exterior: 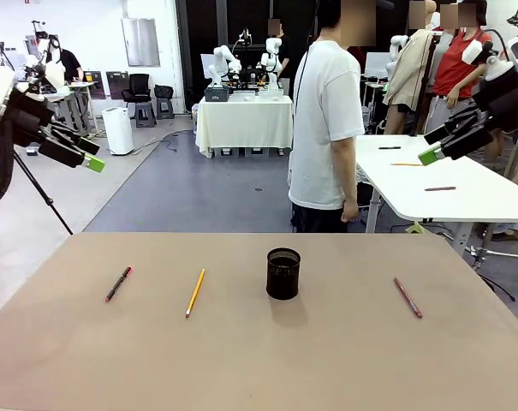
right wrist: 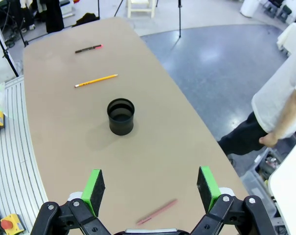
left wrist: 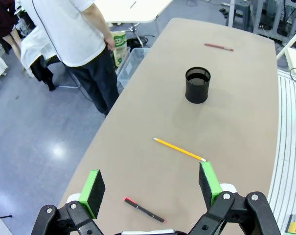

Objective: Place the pens into the pen holder.
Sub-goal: Pick up a writing instrument from the table and place it into the Pen holder.

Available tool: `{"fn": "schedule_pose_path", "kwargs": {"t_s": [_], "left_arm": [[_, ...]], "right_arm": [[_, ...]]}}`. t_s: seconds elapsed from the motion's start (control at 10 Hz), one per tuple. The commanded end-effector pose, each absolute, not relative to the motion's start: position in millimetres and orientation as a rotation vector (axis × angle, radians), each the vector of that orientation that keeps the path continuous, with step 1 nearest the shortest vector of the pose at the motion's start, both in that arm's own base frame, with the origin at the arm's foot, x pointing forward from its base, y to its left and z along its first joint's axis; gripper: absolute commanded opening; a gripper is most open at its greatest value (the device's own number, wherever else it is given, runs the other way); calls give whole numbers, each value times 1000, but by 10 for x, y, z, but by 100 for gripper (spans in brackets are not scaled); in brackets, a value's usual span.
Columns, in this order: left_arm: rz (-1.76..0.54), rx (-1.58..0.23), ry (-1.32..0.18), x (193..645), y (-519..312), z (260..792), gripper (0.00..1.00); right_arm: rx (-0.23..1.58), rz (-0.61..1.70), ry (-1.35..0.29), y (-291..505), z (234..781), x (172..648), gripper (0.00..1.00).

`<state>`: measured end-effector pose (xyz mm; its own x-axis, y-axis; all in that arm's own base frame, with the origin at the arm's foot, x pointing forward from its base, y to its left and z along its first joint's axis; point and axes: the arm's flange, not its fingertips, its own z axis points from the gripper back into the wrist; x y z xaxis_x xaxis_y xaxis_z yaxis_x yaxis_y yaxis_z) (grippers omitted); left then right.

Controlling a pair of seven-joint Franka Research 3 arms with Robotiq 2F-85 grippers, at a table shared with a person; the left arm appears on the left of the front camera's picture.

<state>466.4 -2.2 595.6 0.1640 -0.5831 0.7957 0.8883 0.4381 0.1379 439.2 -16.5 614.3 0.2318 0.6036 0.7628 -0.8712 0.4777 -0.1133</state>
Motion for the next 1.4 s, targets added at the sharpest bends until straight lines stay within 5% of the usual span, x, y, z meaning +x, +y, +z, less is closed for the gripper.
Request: {"fn": "schedule_pose_path", "kwargs": {"t_s": [0.0,1.3], "left_arm": [[-1090,-412,-912,4668,-20,5959,100],[-1090,-412,-912,4668,-20,5959,100]], "right_arm": [[376,1054,-856,-163,6145,4399,100],[376,1054,-856,-163,6145,4399,100]]}}
